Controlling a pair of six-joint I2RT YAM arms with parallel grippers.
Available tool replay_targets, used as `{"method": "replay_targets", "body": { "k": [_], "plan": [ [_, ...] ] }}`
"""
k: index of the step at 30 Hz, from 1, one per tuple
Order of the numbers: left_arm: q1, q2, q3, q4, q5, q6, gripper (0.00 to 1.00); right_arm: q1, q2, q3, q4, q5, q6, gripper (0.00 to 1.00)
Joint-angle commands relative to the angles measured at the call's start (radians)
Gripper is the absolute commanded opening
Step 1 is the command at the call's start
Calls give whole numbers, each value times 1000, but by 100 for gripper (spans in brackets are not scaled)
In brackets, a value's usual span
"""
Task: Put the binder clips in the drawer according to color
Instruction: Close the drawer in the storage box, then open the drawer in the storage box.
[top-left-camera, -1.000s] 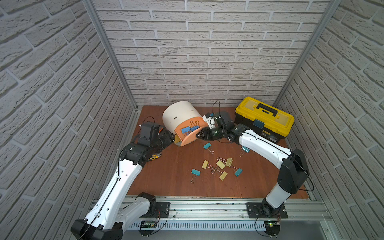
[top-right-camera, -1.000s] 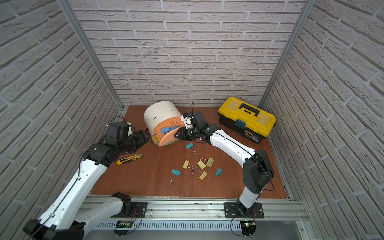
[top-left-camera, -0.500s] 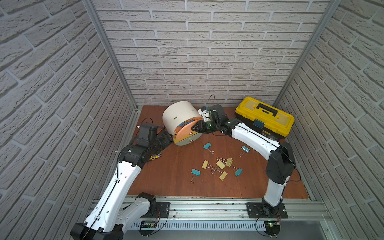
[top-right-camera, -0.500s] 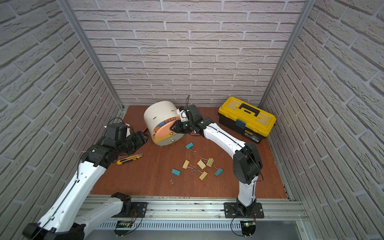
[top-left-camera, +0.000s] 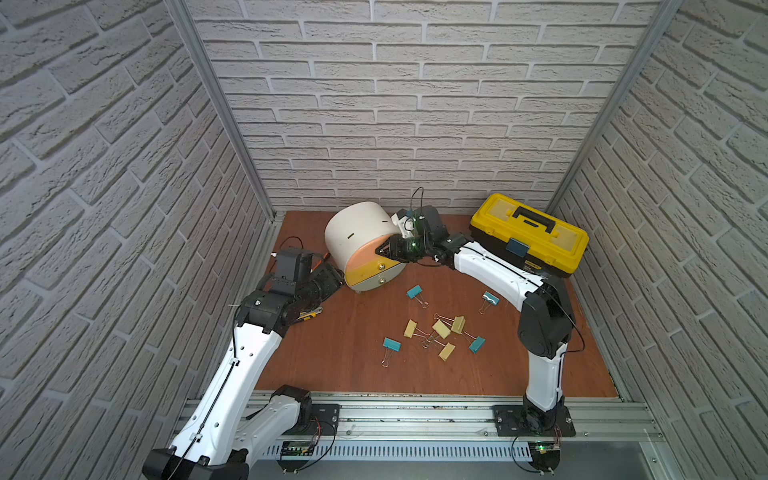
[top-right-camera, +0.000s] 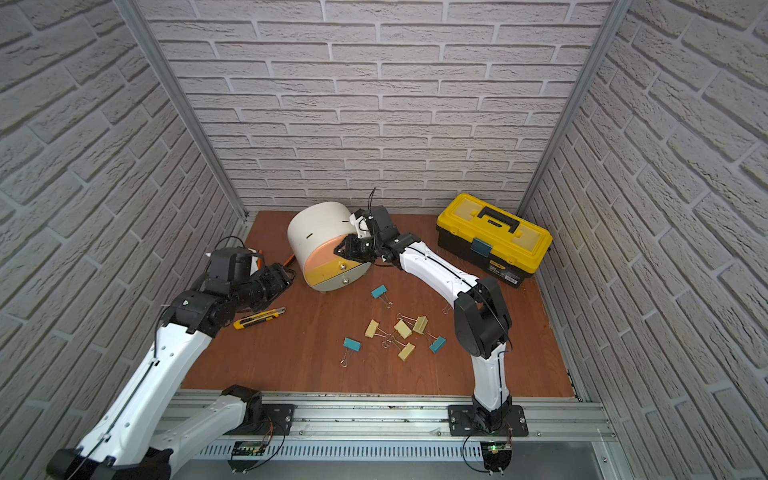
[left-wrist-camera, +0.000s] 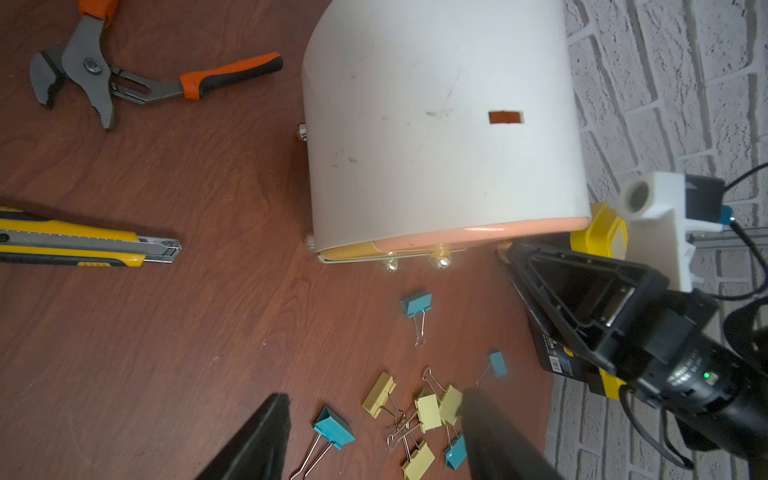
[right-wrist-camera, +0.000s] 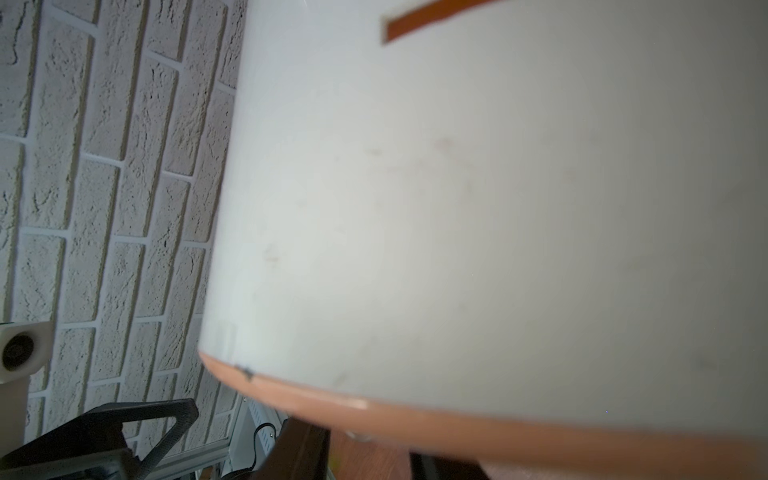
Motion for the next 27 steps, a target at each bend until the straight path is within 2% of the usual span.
{"method": "replay_targets", "body": {
  "k": [1, 9, 17, 27],
  "plan": [
    [11, -11, -13, 12, 10, 16, 70, -6, 20, 16, 76, 17, 22, 30],
    [11, -2, -12, 27, 13, 17, 70, -6, -64, -74, 87, 36, -4, 32],
    [11, 3, -17, 39, 14, 18, 70, -6, -179, -254, 135, 51, 7, 35],
    [11, -31, -42, 23, 12, 0, 70, -7, -196, -436, 338, 38, 139, 39]
  ]
}}
